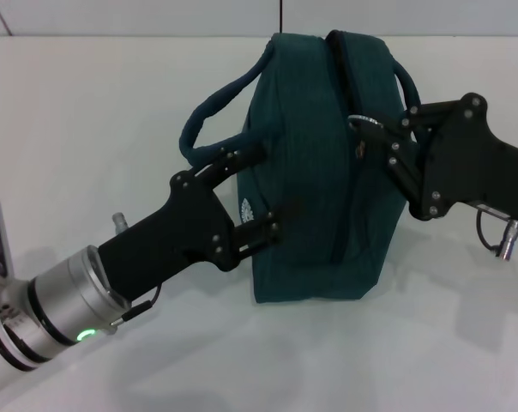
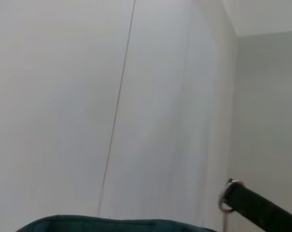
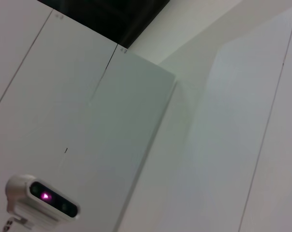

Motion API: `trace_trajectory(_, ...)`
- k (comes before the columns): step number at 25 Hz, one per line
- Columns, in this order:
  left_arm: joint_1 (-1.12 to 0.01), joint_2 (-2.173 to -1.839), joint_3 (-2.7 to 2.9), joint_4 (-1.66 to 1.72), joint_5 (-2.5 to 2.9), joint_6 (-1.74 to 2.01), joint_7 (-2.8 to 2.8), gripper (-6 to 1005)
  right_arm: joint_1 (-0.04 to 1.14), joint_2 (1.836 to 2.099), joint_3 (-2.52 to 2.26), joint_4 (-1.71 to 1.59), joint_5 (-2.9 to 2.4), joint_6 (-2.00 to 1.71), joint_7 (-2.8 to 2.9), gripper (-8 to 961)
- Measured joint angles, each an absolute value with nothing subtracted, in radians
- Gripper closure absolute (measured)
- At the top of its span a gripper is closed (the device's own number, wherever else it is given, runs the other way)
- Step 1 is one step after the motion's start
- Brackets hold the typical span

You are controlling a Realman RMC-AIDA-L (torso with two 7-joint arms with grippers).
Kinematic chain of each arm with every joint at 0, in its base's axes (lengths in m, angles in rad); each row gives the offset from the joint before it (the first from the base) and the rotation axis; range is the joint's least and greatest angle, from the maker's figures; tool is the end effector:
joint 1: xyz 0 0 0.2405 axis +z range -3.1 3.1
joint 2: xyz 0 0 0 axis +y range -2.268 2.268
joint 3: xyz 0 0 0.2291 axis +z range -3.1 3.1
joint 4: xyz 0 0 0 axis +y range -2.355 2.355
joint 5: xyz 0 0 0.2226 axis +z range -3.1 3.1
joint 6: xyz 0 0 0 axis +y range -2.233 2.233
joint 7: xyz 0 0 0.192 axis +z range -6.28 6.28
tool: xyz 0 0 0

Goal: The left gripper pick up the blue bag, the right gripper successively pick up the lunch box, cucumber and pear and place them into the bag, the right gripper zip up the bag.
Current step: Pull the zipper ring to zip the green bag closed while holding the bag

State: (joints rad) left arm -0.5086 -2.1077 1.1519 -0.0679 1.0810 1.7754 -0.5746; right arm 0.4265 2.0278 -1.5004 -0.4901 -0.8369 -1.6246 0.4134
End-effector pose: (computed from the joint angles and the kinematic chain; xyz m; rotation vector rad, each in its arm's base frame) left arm -0.1934 0.2644 -0.0772 -2.3315 -0.3736 -1.3929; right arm 0.1476 0.3117 -0.0305 -2.2847 -0.4181 1.2094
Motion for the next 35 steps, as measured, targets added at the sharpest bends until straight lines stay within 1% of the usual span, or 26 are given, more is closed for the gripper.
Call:
trace_trajectory(2, -0.509, -2.108, 1.151, -0.068, 1.067, 1.762, -0.578, 215, 0.427, 2.028, -1.507, -0.489, -0.837, -1.624, 0.414, 934)
trace_trajectory(15, -0.5, -2.108, 1.151, -0.061, 1.036, 1.703, -0.563, 323, 0.428, 2.028, -1.51, -0.488, -0.833, -1.621, 0.418, 934)
trace_trajectory(21, -0.493, -2.108, 1.161, -0.056, 1.06, 1.703, -0.499, 519, 0.429, 2.028, -1.517, -0.475, -0.814, -1.621, 0.42, 935)
trace_trajectory(32, -0.491, -2.108, 1.163, -0.045, 1.123, 1.714, -0.449, 721, 0.43, 2.028, -1.517, -0.453, -0.796, -1.62, 0.422, 935)
trace_trajectory(35, -0.491, -2.108, 1.163, -0.046, 1.125, 1.719, -0.446, 760, 0.43, 2.028, -1.518, -0.453, -0.796, -1.622, 0.425, 935)
